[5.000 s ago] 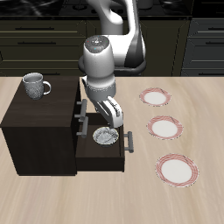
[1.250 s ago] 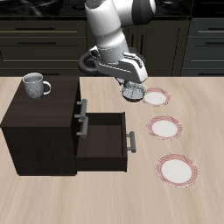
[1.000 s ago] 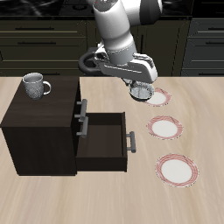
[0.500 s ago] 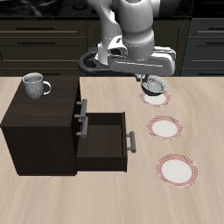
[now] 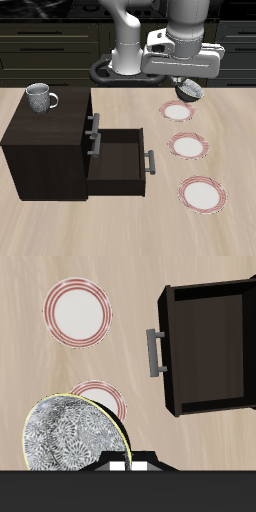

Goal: Place the bowl on the middle plate relative to the robot

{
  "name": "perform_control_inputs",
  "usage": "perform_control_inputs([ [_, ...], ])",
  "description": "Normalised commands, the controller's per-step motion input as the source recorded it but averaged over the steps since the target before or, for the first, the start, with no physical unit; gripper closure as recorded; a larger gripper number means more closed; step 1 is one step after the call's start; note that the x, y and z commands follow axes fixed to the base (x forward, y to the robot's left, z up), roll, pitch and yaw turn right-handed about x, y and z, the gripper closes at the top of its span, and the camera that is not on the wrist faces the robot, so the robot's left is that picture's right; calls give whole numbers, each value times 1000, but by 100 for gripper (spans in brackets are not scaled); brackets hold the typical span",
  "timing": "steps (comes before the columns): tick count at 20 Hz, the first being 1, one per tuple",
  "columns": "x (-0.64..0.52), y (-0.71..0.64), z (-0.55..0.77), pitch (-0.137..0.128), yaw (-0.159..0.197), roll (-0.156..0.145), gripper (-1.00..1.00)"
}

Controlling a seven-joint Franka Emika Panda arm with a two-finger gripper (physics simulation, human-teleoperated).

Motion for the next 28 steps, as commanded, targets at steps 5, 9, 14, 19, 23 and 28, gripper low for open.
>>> perform_control_inputs([
  [5, 17, 309, 99, -29, 11, -59, 100],
  [9, -36, 279, 34, 3, -64, -21, 100],
  [14, -49, 320, -109, -10, 11, -8, 100],
  [19, -155, 292, -311, 15, 35, 44, 100],
  [23, -231, 140, -318, 7, 26, 60, 100],
  [28, -90, 19, -245, -31, 49, 8, 100],
])
